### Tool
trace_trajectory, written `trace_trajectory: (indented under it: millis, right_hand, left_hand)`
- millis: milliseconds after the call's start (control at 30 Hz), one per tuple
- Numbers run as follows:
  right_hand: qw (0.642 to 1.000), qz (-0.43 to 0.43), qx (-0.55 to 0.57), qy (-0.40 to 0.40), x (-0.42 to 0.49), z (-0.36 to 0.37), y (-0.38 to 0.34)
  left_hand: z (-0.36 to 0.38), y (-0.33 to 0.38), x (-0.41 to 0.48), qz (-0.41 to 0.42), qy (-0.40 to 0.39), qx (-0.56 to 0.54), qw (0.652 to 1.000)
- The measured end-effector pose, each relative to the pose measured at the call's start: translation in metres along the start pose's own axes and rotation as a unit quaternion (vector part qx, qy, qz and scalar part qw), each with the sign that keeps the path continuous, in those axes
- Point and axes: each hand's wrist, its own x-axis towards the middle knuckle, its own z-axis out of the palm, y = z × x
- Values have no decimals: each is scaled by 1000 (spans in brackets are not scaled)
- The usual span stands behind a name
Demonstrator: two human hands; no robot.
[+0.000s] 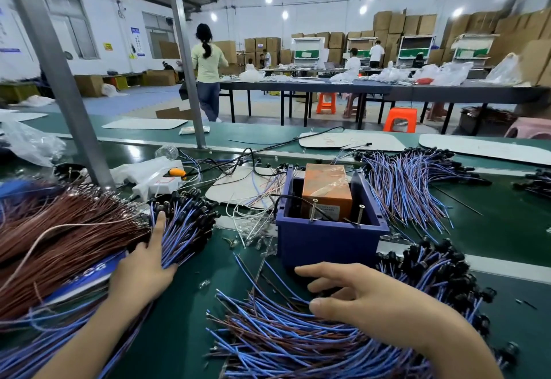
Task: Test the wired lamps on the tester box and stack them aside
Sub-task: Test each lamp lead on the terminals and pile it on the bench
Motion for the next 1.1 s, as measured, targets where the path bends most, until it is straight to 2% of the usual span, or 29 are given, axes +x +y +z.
trace_trajectory:
  millis: [200,400,500,567,700,933,1033,1100]
  right_hand:
    - [1000,3,0,-5,1,1,0]
    - [1000,6,0,-11,2,1,1]
    - [1000,6,-1,-16,2,0,1]
    - [1000,6,3,-15,2,0,0]
    - [1000,11,10,-8,0,-2,2]
    - [1000,15,12,11,-2,-5,7]
    - [999,5,34,25,-4,-7,9]
    - [997,-21,64,39,-5,-7,8]
  left_hand:
    - [5,14,-18,27,32,38,998]
    - [9,33,-42,73,12,26,997]
    - [9,43,-48,71,-1,-12,997]
    - [3,48,-48,35,0,-83,996]
    - [-8,53,-39,34,126,-255,958]
    - [-19,48,-22,-7,187,-310,932]
    - [-37,53,-19,9,246,-374,894]
    - [-61,70,-21,44,252,-467,846]
